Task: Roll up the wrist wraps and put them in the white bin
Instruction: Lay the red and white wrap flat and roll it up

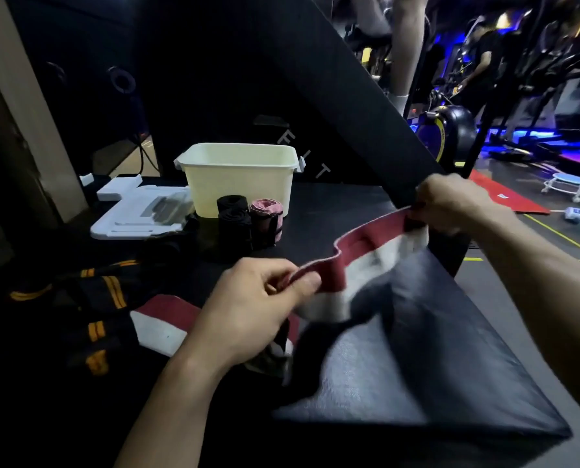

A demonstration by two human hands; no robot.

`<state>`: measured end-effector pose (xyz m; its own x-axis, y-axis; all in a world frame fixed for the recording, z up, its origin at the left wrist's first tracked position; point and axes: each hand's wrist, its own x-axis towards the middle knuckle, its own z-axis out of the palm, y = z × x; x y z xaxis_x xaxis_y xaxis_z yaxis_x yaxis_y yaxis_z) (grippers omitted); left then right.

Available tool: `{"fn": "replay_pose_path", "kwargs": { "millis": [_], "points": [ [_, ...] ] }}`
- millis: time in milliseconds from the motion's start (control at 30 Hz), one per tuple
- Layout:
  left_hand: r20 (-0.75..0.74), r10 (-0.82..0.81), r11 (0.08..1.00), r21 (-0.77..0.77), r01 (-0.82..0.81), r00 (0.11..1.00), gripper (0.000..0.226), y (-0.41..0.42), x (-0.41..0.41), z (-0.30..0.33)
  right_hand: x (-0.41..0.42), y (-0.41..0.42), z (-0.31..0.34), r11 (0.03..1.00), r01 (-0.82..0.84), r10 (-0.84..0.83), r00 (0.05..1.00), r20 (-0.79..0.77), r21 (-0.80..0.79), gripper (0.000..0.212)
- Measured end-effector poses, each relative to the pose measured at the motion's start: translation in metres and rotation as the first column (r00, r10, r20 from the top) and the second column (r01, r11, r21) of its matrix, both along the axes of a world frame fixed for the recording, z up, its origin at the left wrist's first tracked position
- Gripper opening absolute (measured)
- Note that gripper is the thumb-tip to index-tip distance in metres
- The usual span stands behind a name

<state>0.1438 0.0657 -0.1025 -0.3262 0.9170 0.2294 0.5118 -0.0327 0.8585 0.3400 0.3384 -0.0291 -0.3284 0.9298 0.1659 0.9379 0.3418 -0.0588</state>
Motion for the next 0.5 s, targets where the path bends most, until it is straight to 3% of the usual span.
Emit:
{"fn": "replay_pose_path", "kwargs": {
  "millis": [33,100,200,267,333,400,500],
  "points": [
    [0.006,-0.075,0.997,-0.027,0.075,0.997,0.039,0.001,0.003,-0.001,-0.011,0.006,0.0,0.995,-0.001,-0.002,0.999,0.036,0.102,0.025],
    [-0.075,-0.103,0.99,-0.1,0.095,0.992,0.04,0.004,0.007,-0.005,-0.035,0.013,-0.008,0.989,-0.068,0.063,0.997,0.042,0.13,0.034],
    [-0.17,-0.09,0.976,-0.211,0.053,0.981,0.015,0.006,0.01,-0.011,-0.066,0.017,-0.039,0.959,-0.229,0.243,0.968,0.063,-0.168,0.064],
    [-0.189,-0.078,0.969,-0.244,0.03,0.979,0.013,0.005,0.01,-0.011,-0.08,0.009,-0.062,0.867,-0.305,0.33,0.944,-0.005,-0.394,0.061],
    [-0.187,-0.086,0.965,-0.262,0.035,0.979,0.012,0.004,0.01,-0.01,-0.084,0.003,-0.084,0.8,-0.327,0.327,0.941,-0.093,-0.503,0.055],
    [-0.192,-0.094,0.962,-0.271,0.039,0.977,0.012,0.003,0.012,-0.007,-0.081,-0.002,-0.099,0.836,-0.32,0.294,0.947,-0.128,-0.446,0.052],
    [-0.212,-0.077,0.961,-0.275,0.016,0.974,0.015,0.001,0.014,-0.005,-0.068,0.0,-0.116,0.96,-0.187,0.151,0.973,-0.177,-0.208,0.046]
  ]
}}
